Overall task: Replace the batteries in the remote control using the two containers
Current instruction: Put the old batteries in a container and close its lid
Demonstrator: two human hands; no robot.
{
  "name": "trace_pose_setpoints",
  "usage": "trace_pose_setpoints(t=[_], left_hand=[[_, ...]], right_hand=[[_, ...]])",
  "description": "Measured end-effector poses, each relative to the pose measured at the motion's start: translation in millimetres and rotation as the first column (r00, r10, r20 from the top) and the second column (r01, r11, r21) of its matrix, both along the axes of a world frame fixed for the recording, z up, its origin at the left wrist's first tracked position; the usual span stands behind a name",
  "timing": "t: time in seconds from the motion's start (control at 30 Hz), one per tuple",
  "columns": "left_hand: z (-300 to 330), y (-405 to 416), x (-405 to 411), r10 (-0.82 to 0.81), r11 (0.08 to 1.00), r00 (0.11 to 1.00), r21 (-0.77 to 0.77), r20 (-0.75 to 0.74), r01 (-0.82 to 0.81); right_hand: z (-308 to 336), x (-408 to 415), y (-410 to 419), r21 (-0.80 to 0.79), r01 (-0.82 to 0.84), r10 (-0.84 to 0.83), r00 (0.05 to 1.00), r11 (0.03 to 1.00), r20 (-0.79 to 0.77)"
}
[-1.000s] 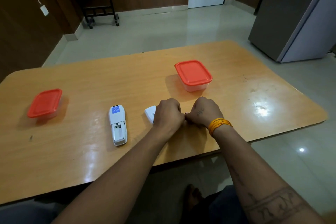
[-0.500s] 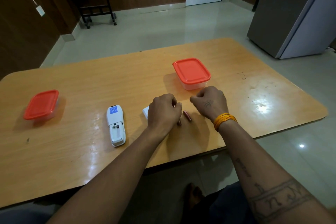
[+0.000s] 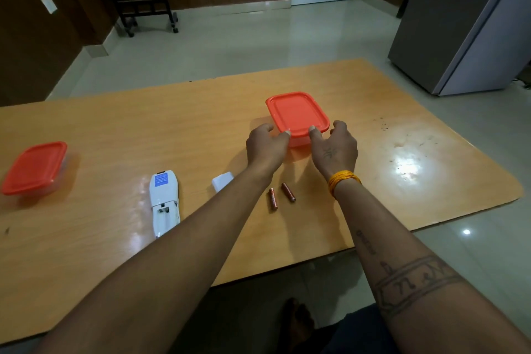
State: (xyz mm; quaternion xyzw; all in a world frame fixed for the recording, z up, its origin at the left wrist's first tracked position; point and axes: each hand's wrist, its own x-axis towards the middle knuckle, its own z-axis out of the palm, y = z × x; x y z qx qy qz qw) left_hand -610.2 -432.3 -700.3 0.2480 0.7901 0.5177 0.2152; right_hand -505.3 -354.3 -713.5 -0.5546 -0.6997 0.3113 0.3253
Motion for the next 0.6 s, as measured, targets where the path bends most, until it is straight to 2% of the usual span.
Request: trace_pose_setpoints(t=[0.17, 0.3, 0.5, 0.6], left_hand=[[-2.5, 16.7, -4.3, 0.028, 0.999, 0.996, 0.043, 0.083, -0.032], [-4.4, 11.7, -3.4, 0.034, 0.992, 0.986, 0.111, 0.165, -0.052], [5.3, -25.1, -8.7, -0.026, 0.986, 0.992, 0.169, 0.121, 0.006], [14.3, -65.0, -27.7, -0.072, 0.988, 0.997, 0.134, -0.024, 0.074]], right_hand=[[-4.3, -7.7, 8.6, 0.019, 0.044, -0.043, 0.999, 0.999, -0.024], [-1.7, -10.1, 7.1, -0.098, 0.122, -0.140, 0.968, 0.988, -0.207], [14.8, -7.9, -4.0, -0.179, 0.102, -0.165, 0.909, 0.979, -0.383], [22.1, -5.6, -11.4, -0.170, 0.027, -0.094, 0.912, 0.985, -0.399]])
